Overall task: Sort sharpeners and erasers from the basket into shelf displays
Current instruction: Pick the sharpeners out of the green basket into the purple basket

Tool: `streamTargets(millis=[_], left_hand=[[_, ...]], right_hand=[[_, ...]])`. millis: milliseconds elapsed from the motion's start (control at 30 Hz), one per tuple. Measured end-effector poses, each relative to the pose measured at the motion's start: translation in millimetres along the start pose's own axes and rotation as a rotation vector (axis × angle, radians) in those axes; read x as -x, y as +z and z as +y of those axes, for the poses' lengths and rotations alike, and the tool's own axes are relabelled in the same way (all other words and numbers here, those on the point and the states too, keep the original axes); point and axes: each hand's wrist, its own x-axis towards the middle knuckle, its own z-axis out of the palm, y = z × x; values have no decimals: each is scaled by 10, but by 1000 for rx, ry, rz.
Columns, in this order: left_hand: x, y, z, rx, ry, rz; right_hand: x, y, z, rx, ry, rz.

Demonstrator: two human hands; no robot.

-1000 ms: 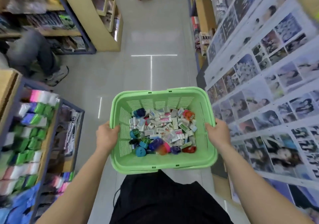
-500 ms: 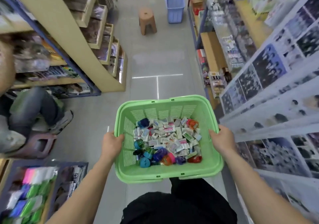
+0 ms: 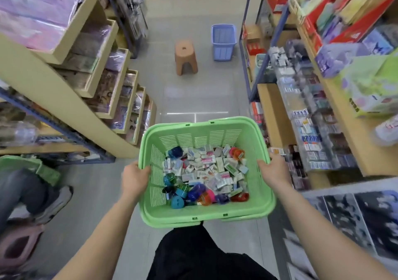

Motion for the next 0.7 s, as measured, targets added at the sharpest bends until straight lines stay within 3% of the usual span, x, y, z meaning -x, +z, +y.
streamTargets(millis=[400, 700], left_hand=[[-2963, 94, 2088, 26, 56, -74], [-5022, 500, 3640, -50, 4, -45]], right_hand=[[-2737, 321, -1987, -12, 44, 80], [-5205, 538, -3114, -12, 60, 12]])
